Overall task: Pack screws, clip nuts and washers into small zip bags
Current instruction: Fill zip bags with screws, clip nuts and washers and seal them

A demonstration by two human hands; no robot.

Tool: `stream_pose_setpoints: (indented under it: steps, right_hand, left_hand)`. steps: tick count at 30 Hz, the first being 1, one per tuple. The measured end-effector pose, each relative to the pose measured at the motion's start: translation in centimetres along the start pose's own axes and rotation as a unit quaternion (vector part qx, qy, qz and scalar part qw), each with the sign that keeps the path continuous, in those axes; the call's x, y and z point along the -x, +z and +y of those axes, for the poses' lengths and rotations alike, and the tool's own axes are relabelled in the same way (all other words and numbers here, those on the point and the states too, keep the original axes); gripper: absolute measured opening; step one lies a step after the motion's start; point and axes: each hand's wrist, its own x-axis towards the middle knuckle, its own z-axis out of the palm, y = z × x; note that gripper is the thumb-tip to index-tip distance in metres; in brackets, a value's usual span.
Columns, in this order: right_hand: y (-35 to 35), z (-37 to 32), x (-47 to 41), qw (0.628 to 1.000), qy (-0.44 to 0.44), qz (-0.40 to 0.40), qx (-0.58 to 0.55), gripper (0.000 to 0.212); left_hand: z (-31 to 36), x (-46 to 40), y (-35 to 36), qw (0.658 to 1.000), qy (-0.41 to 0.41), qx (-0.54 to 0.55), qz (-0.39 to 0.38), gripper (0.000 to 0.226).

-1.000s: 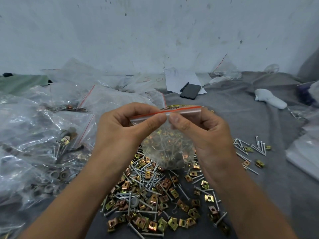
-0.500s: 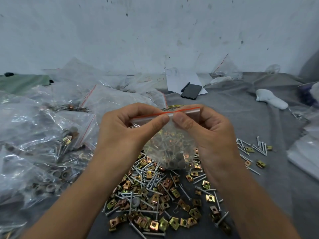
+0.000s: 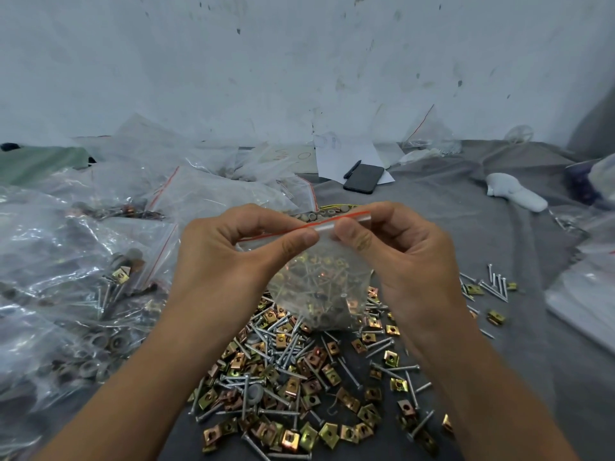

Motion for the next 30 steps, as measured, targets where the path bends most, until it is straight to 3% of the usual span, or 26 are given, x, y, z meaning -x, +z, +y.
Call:
stream_pose_setpoints:
  steps: [15, 20, 24, 27, 30]
  right_hand:
    - [-0.4, -1.1, -0.5, 0.994, -0.06, 0.077, -0.047, 0.006]
    - [-0.4, -1.0, -0.4, 0.995, -0.055, 0.061, -0.046, 0.014]
    - [-0.3, -1.2, -0.5, 0.997, -0.064, 0.039, -0.029, 0.012]
    - [0.1, -1.2, -0.2, 0.997, -0.078, -0.003, -0.028, 0.012]
    - [0.8, -1.2, 0.0, 0.996, -0.088, -0.016, -0.026, 0.014]
  left_hand:
    - [0.0, -0.5, -2.6, 0.998, 0.024, -0.039, 0.047, 0.021]
    - [-0.3, -0.6, -2.8, 0.998, 0.007, -0.023, 0.051, 0.026]
    - [0.1, -0.1, -2.2, 0.995, 0.016, -0.097, 0.01, 0.035]
    - [0.5, 0.5, -1.2, 0.989, 0.075, -0.127, 0.001, 0.025]
    - [0.5, 0.8, -0.3, 0.989, 0.076, -0.123, 0.013, 0.016]
